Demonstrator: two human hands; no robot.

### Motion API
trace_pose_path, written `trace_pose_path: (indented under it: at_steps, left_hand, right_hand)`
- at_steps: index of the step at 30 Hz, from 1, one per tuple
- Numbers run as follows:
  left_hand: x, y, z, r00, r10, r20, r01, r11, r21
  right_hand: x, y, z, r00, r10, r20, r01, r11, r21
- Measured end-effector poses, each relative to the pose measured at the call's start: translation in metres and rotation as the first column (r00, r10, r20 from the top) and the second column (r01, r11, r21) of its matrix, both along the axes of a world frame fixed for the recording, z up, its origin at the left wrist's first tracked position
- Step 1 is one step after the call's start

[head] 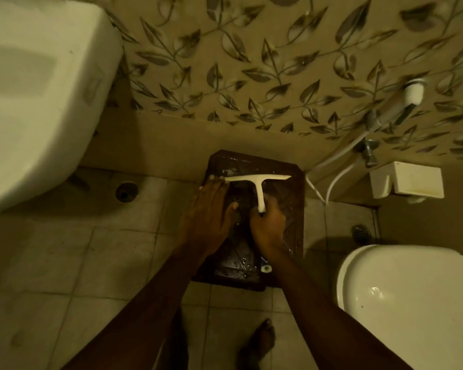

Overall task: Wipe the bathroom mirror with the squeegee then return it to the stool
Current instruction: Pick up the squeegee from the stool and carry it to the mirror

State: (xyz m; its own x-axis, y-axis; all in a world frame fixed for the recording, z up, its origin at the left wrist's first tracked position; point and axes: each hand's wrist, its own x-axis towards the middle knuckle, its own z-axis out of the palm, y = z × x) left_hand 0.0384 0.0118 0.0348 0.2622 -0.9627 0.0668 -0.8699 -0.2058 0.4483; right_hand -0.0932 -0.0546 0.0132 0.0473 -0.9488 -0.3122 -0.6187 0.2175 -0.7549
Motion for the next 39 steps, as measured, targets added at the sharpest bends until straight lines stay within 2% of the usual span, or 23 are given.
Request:
trace_pose_path:
  at_steps: [4, 8, 11, 15, 24, 31, 35, 39]
  left_hand:
    - [0.018, 0.014, 0.069, 0.998, 0.013, -0.057, -0.016, 0.998, -0.062]
    - [0.043, 0.036, 0.138, 0.999, -0.029, 0.024, 0.031, 0.992, -0.119]
    - [0.059, 0.054, 0.182, 0.998, -0.056, 0.007, 0.056, 0.983, -0.176]
    - [0.081, 0.080, 0.219, 0.997, -0.030, 0.074, 0.049, 0.963, -0.267]
    - [0.127, 0.125, 0.288, 0.989, 0.135, 0.061, -0.095, 0.896, -0.433]
    - [0.201, 0.146, 0.340, 0.973, 0.192, 0.129, -0.085, 0.815, -0.574]
    - [0.271, 0.148, 0.374, 0.951, 0.241, 0.196, -0.064, 0.770, -0.635]
    - [0.350, 0.152, 0.418, 0.956, 0.234, 0.175, -0.048, 0.718, -0.694]
  right_hand:
    - [0.021, 0.017, 0.071, 0.994, -0.087, 0.059, 0.093, 0.990, -0.103]
    - [0.046, 0.038, 0.146, 0.965, -0.176, 0.192, 0.212, 0.961, -0.181]
    - [0.065, 0.057, 0.197, 0.932, -0.223, 0.285, 0.280, 0.944, -0.177]
    - [0.088, 0.083, 0.248, 0.906, -0.225, 0.357, 0.297, 0.942, -0.159]
    - [0.141, 0.116, 0.325, 0.846, -0.048, 0.531, 0.194, 0.956, -0.222]
    - [0.213, 0.134, 0.389, 0.775, 0.137, 0.617, 0.097, 0.939, -0.330]
    - [0.271, 0.141, 0.426, 0.739, 0.187, 0.647, 0.129, 0.904, -0.409]
    - [0.340, 0.144, 0.459, 0.742, 0.203, 0.639, 0.196, 0.847, -0.495]
